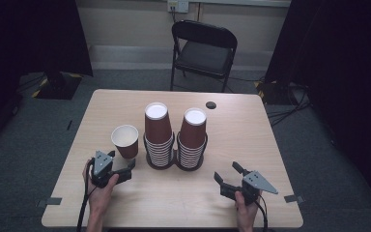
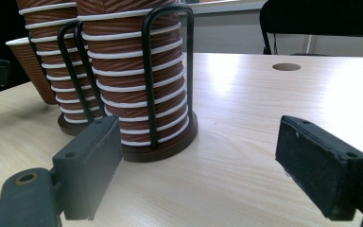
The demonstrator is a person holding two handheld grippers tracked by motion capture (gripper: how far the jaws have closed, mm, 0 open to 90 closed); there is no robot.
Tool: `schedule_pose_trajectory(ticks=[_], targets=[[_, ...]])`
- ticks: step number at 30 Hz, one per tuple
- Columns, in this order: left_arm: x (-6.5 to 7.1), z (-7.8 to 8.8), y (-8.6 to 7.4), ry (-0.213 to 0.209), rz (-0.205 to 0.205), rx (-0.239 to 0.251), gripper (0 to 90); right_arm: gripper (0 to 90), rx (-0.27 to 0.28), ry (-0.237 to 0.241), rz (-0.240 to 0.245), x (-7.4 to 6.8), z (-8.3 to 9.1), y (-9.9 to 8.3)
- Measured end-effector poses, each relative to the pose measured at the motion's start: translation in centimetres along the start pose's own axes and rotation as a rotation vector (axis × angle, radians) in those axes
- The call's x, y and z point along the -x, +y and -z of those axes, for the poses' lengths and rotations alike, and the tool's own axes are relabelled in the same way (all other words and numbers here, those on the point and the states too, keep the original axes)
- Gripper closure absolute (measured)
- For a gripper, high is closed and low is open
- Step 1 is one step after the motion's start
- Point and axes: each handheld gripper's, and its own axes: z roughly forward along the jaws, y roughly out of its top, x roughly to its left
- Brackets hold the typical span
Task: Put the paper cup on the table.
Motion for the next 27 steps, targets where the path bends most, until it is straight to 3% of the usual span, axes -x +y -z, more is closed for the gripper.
schedule_pose_trajectory(ticks=[9, 13, 17, 22, 27], targets=[[2.5, 1.3, -0.2, -0.111, 0.011, 0.057, 15.4, 14.4, 0.000, -0.001, 0.007, -0.1, 0.0, 0.0], [4.0, 1.3, -0.6, -0.118, -0.007, 0.061, 15.6, 14.5, -0.004, 0.002, 0.007, -0.1, 0.0, 0.0], [5.0, 1.2, -1.1, -0.122, -0.001, 0.072, 15.6, 14.6, -0.006, 0.001, 0.017, -0.2, 0.0, 0.0], [5.4, 1.0, -1.7, -0.133, 0.058, 0.091, 15.7, 14.7, -0.017, 0.004, 0.020, -0.2, -0.1, 0.1], [6.0, 0.6, -2.6, -0.117, 0.020, 0.071, 15.6, 14.7, -0.023, 0.005, 0.019, -0.2, -0.2, 0.1]])
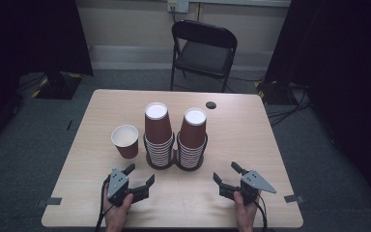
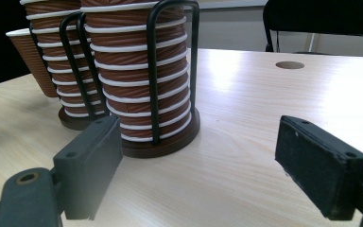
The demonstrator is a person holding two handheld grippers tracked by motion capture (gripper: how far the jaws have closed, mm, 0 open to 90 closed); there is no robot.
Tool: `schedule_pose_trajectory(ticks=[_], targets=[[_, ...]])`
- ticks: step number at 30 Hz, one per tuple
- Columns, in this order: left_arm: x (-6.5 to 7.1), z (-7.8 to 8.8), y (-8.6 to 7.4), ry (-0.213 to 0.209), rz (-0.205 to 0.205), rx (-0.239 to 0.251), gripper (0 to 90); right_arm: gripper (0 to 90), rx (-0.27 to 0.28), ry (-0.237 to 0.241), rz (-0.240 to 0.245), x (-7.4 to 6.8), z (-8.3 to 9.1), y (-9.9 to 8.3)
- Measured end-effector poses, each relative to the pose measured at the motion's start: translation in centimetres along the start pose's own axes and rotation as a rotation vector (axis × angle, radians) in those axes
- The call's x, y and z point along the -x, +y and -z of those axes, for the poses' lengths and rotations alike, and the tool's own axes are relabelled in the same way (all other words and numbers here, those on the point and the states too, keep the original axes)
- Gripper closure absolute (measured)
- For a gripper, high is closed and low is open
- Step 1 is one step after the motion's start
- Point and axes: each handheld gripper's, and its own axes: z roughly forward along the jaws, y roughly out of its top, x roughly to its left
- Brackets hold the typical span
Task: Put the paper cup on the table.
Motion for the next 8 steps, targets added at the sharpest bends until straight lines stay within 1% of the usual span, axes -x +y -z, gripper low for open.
schedule_pose_trajectory(ticks=[2, 3, 4, 6, 8], targets=[[-0.11, -0.02, -0.32, -0.026, 0.010, 0.003, 15.9, 14.8, 0.004, -0.003, 0.001, -0.01, 0.02, -0.01], [-0.14, 0.07, -0.36, -0.031, 0.008, 0.014, 15.7, 15.2, 0.011, -0.010, 0.001, -0.07, 0.10, -0.05], [-0.14, 0.14, -0.39, -0.026, 0.006, 0.016, 15.6, 15.2, 0.020, -0.013, 0.006, -0.09, 0.16, -0.07], [-0.02, 0.19, -0.42, -0.020, -0.003, 0.025, 15.6, 15.2, 0.027, -0.015, 0.001, -0.05, 0.21, -0.11], [-0.08, 0.28, -0.49, -0.015, 0.005, 0.049, 15.6, 15.1, 0.016, -0.020, -0.011, 0.09, 0.14, -0.06]])
